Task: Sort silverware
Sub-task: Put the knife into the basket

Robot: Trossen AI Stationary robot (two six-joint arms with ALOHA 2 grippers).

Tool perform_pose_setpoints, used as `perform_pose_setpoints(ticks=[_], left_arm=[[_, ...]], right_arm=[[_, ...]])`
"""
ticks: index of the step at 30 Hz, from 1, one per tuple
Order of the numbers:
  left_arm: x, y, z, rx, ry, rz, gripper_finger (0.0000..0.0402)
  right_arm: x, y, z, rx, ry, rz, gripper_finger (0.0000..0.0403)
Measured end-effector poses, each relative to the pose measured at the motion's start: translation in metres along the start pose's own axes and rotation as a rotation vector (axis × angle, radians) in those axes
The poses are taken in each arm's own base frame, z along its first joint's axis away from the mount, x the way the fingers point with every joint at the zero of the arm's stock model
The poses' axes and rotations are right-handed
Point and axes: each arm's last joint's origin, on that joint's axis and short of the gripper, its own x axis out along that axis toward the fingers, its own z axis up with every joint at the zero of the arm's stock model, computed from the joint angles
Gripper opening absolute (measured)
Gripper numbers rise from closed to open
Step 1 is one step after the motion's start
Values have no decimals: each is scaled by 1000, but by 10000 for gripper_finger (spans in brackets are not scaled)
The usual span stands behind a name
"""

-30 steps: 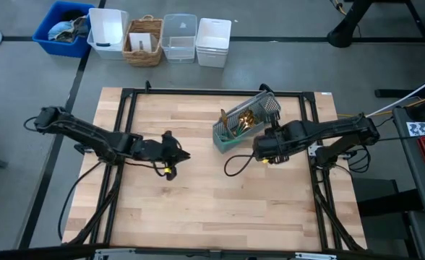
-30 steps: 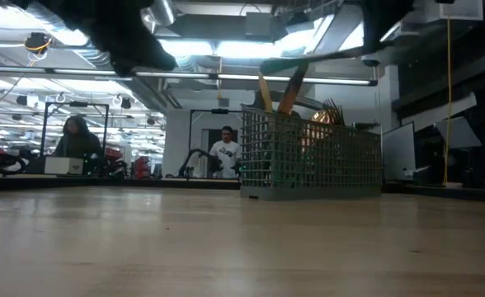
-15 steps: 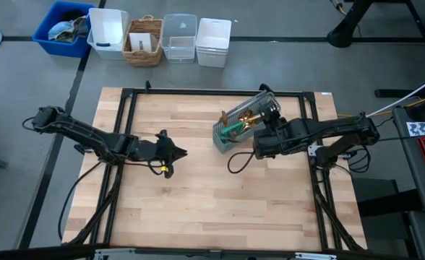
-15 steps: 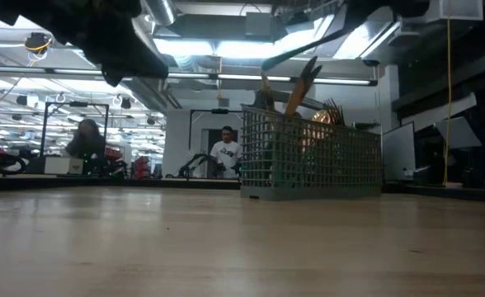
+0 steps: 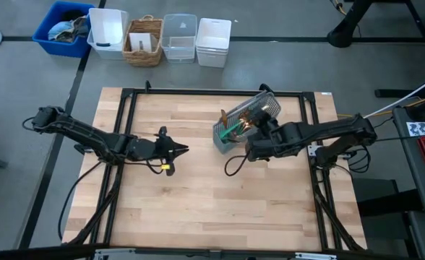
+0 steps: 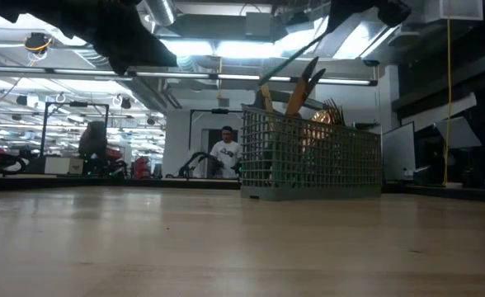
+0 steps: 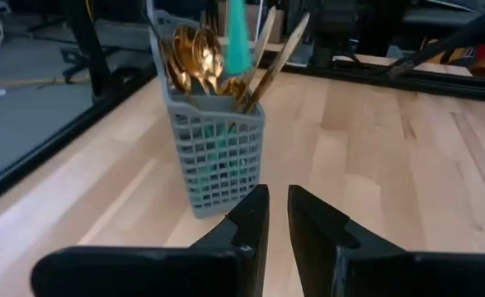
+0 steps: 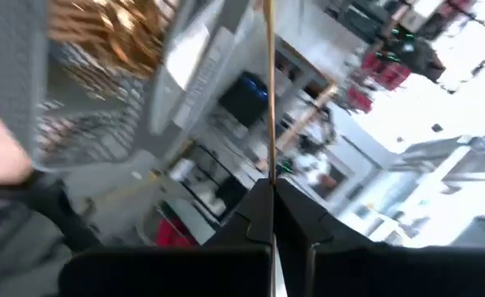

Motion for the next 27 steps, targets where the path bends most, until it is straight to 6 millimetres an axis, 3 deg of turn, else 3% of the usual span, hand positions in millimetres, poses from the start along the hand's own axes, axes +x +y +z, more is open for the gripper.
perform_pose_setpoints(ticks=[6,11,27], left_arm=[[0,0,-1,19,5,1,40],[0,0,-1,23,6,1,40],[0,0,-1,29,9,0,40]], right_arm=[[5,-1,9,-105,111,-87,5],[7,-2,16,-138,91,-80,5],[36,8,69,-326,81,5,5]])
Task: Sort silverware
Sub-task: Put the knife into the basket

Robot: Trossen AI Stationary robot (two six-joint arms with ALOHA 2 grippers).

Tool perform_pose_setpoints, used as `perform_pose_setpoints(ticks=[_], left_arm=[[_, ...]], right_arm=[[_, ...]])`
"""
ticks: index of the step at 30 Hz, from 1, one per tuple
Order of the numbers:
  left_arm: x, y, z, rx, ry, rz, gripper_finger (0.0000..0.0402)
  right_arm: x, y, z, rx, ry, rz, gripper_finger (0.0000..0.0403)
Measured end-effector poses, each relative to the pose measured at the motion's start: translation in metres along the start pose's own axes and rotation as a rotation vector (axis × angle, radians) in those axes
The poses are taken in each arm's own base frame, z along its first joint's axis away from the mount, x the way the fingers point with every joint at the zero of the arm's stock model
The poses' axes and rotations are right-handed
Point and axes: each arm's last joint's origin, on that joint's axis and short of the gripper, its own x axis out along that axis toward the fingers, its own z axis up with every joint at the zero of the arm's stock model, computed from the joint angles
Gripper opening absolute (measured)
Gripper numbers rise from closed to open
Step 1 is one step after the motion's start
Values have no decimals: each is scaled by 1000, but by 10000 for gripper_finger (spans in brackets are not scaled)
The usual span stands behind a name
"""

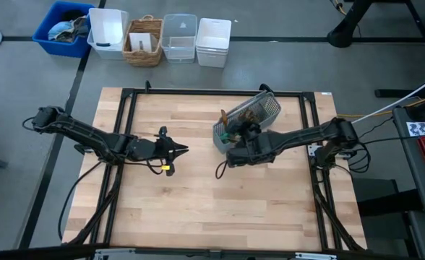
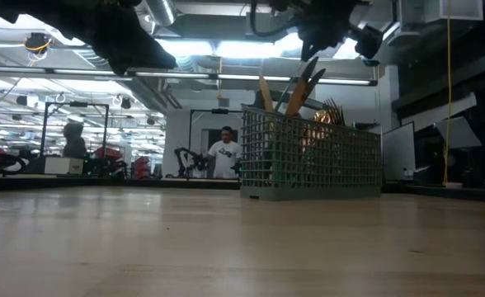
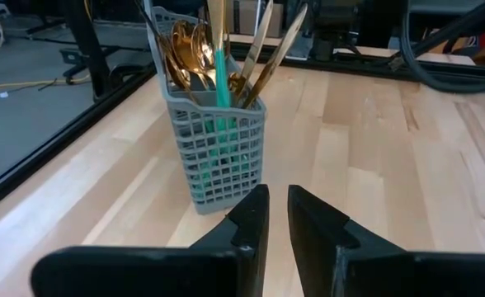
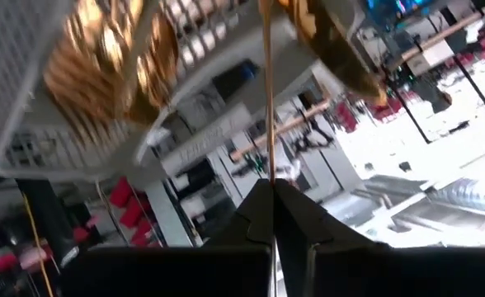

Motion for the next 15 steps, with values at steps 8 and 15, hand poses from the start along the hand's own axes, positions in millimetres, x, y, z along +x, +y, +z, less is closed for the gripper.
perform_pose_setpoints(ticks=[8,15], left_arm=[[0,0,0,12,-3,-1,40],[0,0,0,13,-3,-1,40]], right_arm=[[1,-6,12,88,-152,24,5],[0,-10,15,139,-219,21,11]])
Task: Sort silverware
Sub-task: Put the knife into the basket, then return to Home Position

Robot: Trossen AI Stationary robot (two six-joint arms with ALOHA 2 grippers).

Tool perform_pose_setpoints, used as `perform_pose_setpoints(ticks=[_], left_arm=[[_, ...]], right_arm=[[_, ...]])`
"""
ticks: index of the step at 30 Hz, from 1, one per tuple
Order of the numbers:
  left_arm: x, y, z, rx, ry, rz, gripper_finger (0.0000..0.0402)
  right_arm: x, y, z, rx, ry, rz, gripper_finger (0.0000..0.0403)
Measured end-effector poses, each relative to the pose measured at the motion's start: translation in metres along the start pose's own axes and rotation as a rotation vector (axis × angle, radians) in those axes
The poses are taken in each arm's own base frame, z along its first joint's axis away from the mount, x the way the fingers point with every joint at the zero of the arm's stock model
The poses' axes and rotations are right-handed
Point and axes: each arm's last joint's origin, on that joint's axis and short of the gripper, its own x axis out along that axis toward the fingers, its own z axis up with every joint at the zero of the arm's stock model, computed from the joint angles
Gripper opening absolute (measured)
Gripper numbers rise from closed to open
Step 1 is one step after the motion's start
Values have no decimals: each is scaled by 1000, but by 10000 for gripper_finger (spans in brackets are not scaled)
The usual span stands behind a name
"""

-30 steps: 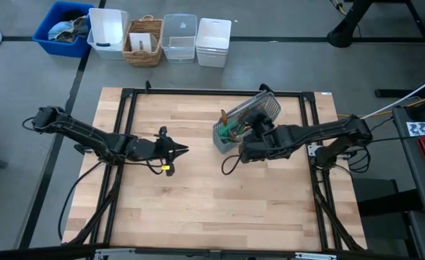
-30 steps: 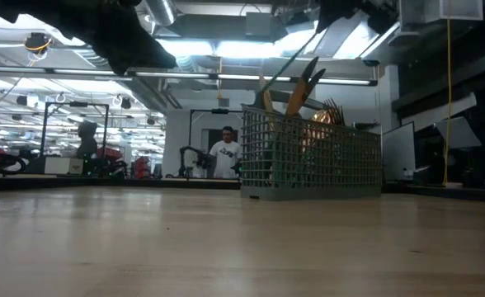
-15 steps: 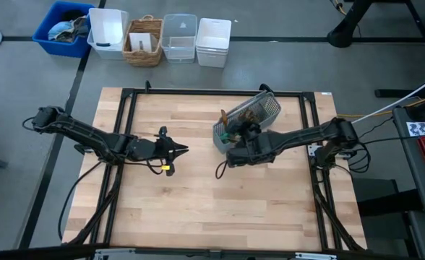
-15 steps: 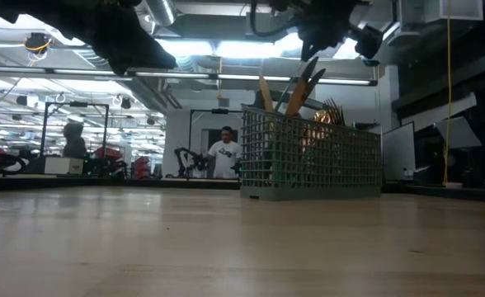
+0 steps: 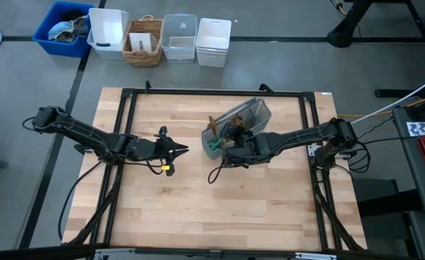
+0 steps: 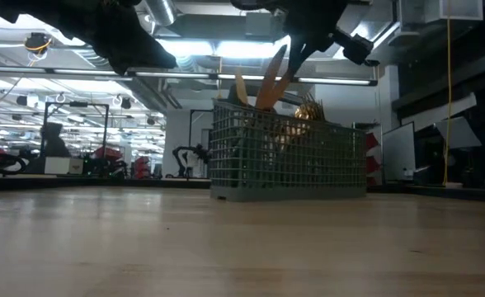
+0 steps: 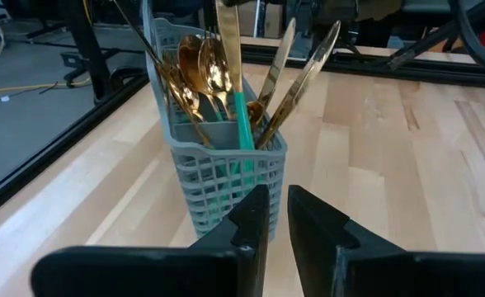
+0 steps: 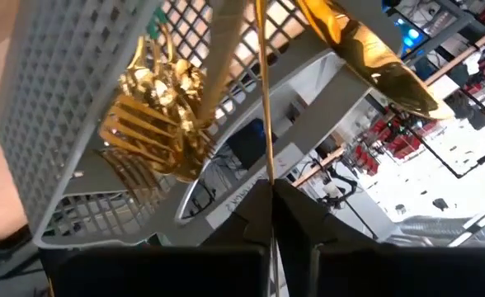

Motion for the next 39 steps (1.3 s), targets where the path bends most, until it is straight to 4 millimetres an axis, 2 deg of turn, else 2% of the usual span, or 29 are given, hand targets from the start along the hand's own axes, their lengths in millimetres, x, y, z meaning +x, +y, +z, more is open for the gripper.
perform_pose_setpoints(ticks=[11,17,21,25,28,34,37,39], left_arm=[[-1,0,1,21,-8,-2,40],[-14,6,11,24,-70,-12,40],[-30,14,20,42,-134,-18,40],[-48,24,27,73,-185,-17,40],[-60,32,22,63,-234,-20,40],[-76,48,-6,26,-302,0,40],[-81,56,-20,1,-339,14,40],[-83,60,-28,-13,-369,27,40]], right_arm=[[0,-9,4,99,-30,-59,98],[-4,-11,-1,197,-39,-72,99],[-13,-12,-14,327,-54,-83,91],[-30,-14,-47,526,-115,-93,88],[-43,-11,-84,721,-176,-73,88],[-63,10,-166,1188,-376,57,88],[-70,26,-196,1337,-506,121,88],[-72,40,-210,1393,-574,113,88]])
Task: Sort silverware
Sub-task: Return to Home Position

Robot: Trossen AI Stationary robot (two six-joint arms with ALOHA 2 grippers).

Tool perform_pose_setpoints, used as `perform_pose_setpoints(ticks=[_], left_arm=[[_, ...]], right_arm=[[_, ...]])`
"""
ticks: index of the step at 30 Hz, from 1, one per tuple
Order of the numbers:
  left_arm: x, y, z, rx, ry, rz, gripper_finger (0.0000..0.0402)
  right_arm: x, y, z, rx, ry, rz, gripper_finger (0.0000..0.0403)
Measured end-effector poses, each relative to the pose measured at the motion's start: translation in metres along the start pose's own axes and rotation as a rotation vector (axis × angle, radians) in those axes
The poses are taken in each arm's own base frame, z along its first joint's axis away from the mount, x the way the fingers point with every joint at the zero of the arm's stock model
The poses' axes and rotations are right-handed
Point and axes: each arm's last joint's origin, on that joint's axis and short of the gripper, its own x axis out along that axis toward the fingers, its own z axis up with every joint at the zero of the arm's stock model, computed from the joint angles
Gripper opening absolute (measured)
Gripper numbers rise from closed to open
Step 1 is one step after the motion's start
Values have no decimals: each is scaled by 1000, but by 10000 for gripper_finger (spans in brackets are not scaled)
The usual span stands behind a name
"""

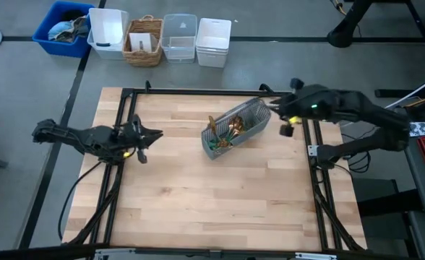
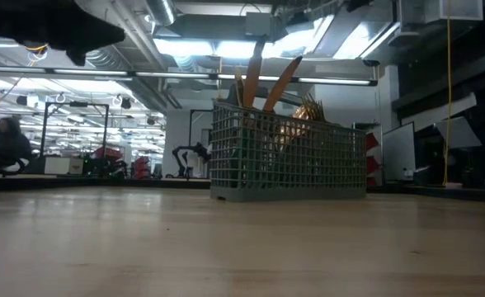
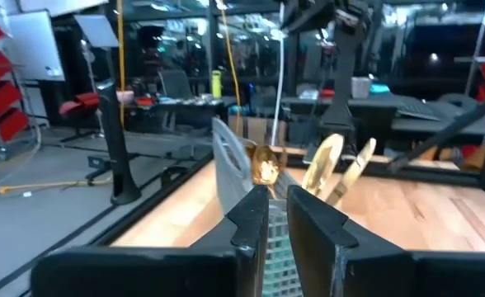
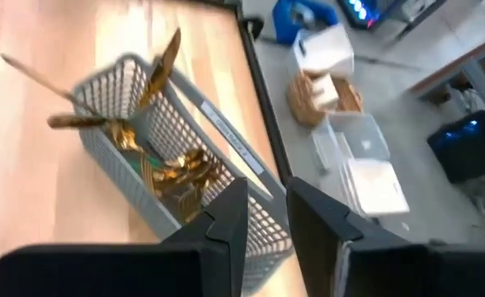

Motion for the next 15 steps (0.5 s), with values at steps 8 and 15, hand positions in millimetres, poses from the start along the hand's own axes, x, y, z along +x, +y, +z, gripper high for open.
perform_pose_setpoints(ticks=[8,15], left_arm=[[-16,14,-14,-1,-103,52,40],[-19,20,-21,62,-77,142,40]], right_arm=[[-4,6,-68,153,-215,-62,88],[12,35,-121,319,-384,122,88]])
